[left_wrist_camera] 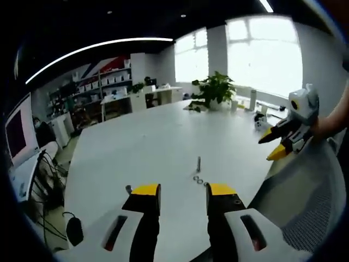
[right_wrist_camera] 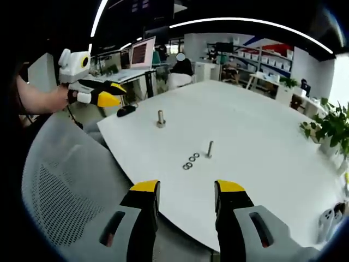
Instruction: Place the washer onto the threaded stud by aligning its center hole with the stud, sliding it down to the base, and recovering from edge contact or off-axis alignment until the washer reaches the visible bottom stop.
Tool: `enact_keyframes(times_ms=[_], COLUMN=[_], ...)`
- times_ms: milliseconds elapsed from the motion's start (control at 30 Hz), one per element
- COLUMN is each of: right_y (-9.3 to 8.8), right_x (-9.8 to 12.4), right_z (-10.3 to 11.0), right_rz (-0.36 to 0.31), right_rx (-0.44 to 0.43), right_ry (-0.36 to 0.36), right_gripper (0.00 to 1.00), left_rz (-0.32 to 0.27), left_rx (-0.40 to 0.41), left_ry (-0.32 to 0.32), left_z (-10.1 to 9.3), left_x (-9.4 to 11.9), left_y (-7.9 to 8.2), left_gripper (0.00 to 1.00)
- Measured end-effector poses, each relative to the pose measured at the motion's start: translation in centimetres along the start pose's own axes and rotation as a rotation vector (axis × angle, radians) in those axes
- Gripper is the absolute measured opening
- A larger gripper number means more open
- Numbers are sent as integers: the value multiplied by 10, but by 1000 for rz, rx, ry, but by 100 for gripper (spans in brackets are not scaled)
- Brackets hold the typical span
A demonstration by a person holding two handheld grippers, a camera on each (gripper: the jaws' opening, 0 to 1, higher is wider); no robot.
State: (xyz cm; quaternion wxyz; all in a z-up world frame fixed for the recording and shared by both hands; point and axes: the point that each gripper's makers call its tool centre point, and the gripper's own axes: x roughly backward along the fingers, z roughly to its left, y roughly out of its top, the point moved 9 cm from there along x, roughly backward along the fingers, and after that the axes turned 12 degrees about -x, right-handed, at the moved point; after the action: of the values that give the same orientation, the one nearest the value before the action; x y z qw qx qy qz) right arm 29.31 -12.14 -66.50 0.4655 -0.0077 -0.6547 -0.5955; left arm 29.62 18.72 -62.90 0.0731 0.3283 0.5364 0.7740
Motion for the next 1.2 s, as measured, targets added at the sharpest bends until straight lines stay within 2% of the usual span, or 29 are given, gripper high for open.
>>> enact_keyframes(times_ms=[267, 467, 600, 733, 933, 1000, 1200], right_y=[-5, -7, -8, -11, -12, -12, -12], right_x=[-2, -3, -3, -6, -5, -6, -6], right_z=[1, 1, 1, 3, 2, 0, -2], right_rz=[37, 59, 68, 95, 104, 110, 111], right_rx=[-6, -6, -2, 25, 27, 23, 22], right_ry=[-7, -16, -24, -29, -41, -46, -65], right_gripper=[42, 43, 43, 44, 44, 44, 44], left_rz=[-9, -11, -27, -16, -23, -13, -30], left_rx=[16, -18, -1, 7, 36, 29, 34], left_ry=[-31, -46, -42, -50, -64, -69, -66], left_z=[-4, -9, -7, -8, -8, -9, -8], left_x=[0, 0, 2, 1, 1, 0, 1], left_y=[-3, -1, -1, -2, -4, -4, -2], left_gripper=[32, 32, 32, 32, 33, 33, 32])
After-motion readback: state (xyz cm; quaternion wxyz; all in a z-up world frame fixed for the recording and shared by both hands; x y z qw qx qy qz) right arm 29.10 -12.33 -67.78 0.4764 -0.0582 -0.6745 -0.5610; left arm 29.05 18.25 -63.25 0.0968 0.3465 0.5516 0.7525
